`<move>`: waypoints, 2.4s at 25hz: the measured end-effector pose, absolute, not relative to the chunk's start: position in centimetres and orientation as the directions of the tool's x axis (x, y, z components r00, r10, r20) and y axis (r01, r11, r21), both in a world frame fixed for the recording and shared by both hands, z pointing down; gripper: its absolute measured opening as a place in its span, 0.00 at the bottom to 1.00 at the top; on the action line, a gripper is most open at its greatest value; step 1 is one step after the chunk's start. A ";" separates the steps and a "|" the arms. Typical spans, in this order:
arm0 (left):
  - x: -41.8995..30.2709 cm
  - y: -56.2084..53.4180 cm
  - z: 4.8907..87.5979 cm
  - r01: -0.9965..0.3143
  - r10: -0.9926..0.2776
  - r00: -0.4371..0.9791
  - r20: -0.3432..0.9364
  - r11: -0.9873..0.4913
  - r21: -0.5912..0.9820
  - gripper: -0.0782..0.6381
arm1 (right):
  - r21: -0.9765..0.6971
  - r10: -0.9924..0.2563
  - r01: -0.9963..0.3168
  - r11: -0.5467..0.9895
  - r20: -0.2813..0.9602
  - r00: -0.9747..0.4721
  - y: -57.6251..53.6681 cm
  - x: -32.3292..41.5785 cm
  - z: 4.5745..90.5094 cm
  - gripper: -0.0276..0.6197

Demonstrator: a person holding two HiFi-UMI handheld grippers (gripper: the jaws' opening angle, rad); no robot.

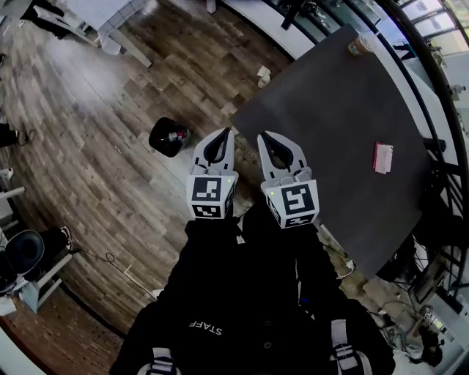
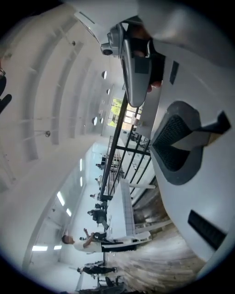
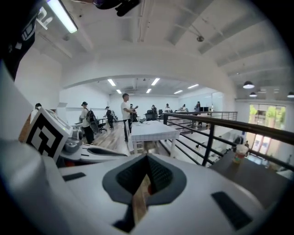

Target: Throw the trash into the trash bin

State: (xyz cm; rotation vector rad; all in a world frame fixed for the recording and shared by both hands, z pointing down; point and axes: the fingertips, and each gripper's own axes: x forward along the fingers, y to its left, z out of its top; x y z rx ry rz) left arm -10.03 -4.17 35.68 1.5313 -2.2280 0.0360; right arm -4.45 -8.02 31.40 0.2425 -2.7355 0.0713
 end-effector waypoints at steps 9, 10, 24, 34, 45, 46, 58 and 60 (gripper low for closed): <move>5.0 -14.5 32.1 -0.973 -0.944 -0.026 0.330 0.099 0.209 0.11 | -0.012 -0.441 -0.477 0.879 0.360 -0.822 -16.8 10.7 28.0 0.07; 6.7 -15.6 31.7 -0.977 -0.947 0.006 0.321 0.063 0.205 0.11 | -0.007 -0.474 -0.510 0.860 0.358 -0.805 -17.7 12.6 27.7 0.07; 26.4 -25.6 27.9 -0.945 -0.908 0.317 0.273 -0.277 0.175 0.11 | 0.022 -0.780 -0.822 0.570 0.330 -0.532 -25.1 35.0 24.6 0.07; 33.5 -27.9 24.7 -0.906 -0.877 0.422 0.231 -0.397 0.150 0.11 | 0.012 -0.852 -0.887 0.462 0.285 -0.440 -26.4 41.2 22.2 0.07; 36.9 -29.0 26.2 -0.897 -0.862 0.440 0.251 -0.408 0.170 0.11 | -0.007 -0.851 -0.892 0.452 0.296 -0.434 -27.4 44.5 23.5 0.07; 36.9 -29.1 26.5 -0.899 -0.862 0.437 0.258 -0.405 0.169 0.11 | -0.010 -0.848 -0.891 0.454 0.300 -0.436 -27.5 44.5 23.8 0.07; 36.6 -30.8 31.1 -0.923 -0.859 0.383 0.341 -0.342 0.177 0.11 | -0.040 -0.808 -0.872 0.488 0.356 -0.469 -30.2 45.3 27.9 0.07; 36.2 -31.3 32.1 -0.928 -0.858 0.372 0.353 -0.327 0.181 0.11 | -0.045 -0.799 -0.868 0.495 0.369 -0.475 -31.1 45.3 28.9 0.07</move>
